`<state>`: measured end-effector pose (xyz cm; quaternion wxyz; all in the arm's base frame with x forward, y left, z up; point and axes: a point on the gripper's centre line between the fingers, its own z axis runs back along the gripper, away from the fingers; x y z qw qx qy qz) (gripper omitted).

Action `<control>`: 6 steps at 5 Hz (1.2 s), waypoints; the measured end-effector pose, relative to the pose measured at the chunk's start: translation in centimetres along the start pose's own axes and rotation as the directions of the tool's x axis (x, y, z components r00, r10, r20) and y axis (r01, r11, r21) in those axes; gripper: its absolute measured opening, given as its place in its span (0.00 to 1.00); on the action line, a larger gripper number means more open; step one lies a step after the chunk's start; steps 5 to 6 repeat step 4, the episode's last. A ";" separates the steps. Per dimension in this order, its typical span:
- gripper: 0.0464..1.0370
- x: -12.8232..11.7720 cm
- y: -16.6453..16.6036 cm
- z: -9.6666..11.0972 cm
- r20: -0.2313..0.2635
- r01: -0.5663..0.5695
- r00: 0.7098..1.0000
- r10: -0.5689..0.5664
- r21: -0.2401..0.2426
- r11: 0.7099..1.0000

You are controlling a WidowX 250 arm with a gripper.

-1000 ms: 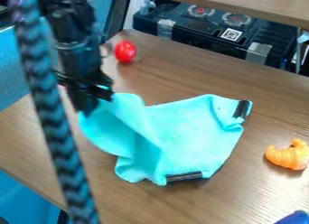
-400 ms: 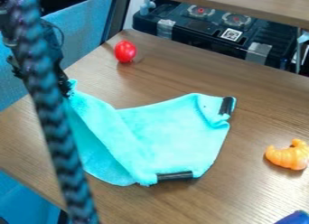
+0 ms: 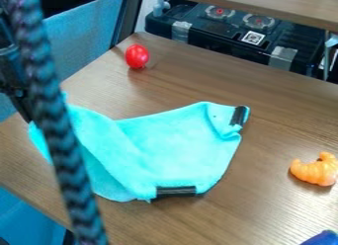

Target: Unfold the cloth top right to bottom left

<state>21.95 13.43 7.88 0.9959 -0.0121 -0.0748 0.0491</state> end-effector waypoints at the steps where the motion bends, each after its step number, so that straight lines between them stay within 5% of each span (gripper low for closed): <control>1: 0.45 0.3 0.0 0.8 0.000 -0.021 1.000 0.021 -0.022 1.000; 3: 0.96 1.7 -0.9 6.1 0.083 0.004 0.997 0.004 -0.088 0.996; 4: 0.96 3.0 -1.9 10.0 0.087 0.130 0.988 -0.126 -0.042 0.991; 6: 0.96 3.0 -1.9 10.0 0.087 0.130 0.988 -0.126 -0.042 0.991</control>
